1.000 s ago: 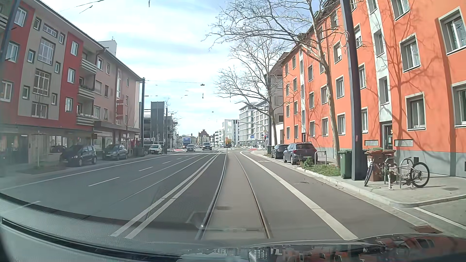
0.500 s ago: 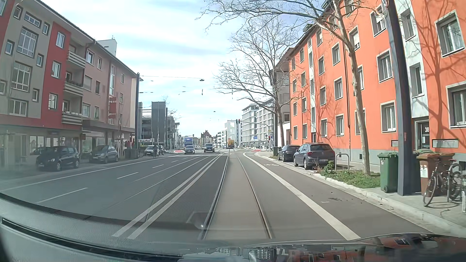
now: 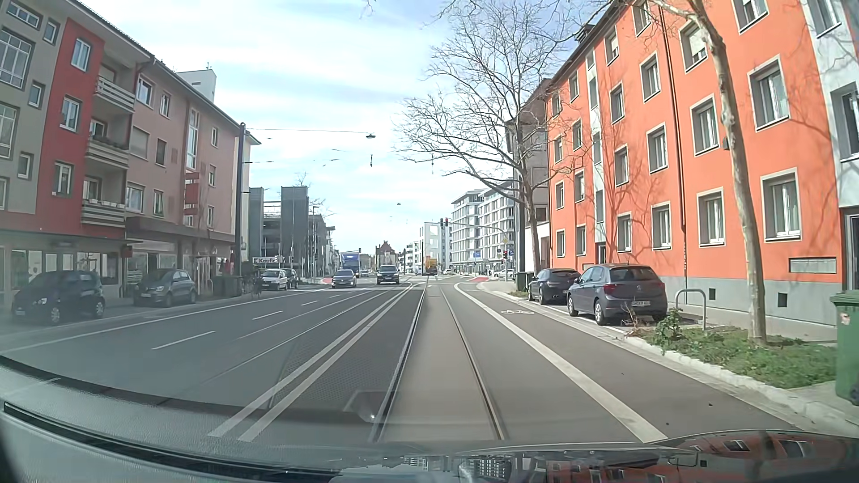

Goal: Follow the waypoints while adhering to traffic rules and regulations

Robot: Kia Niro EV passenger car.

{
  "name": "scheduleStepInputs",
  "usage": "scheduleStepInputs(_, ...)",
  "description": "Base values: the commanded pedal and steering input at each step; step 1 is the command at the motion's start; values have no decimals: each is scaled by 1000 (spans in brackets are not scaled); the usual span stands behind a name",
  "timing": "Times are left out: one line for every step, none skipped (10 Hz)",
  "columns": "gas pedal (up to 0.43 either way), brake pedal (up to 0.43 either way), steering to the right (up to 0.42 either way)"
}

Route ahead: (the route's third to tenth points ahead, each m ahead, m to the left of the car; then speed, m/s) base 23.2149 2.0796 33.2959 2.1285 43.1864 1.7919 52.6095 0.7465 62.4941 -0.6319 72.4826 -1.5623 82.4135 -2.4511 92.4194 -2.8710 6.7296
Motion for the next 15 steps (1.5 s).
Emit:
scheduleStepInputs(79, 0, -12)
scheduleStepInputs(79, 0, -12)
scheduleStepInputs(79, 0, -12)
scheduleStepInputs(79, 0, -12)
scheduleStepInputs(79, 0, -11)
scheduleStepInputs(79, 0, -10)
scheduleStepInputs(79, 0, -10)
scheduleStepInputs(79, 0, -10)
scheduleStepInputs(79, 0, -9)
scheduleStepInputs(79, 0, -9)
scheduleStepInputs(79, 0, -9)
scheduleStepInputs(79, 0, -9)
scheduleStepInputs(79, 0, -8)
scheduleStepInputs(79, 0, -7)
scheduleStepInputs(79, 0, -6)
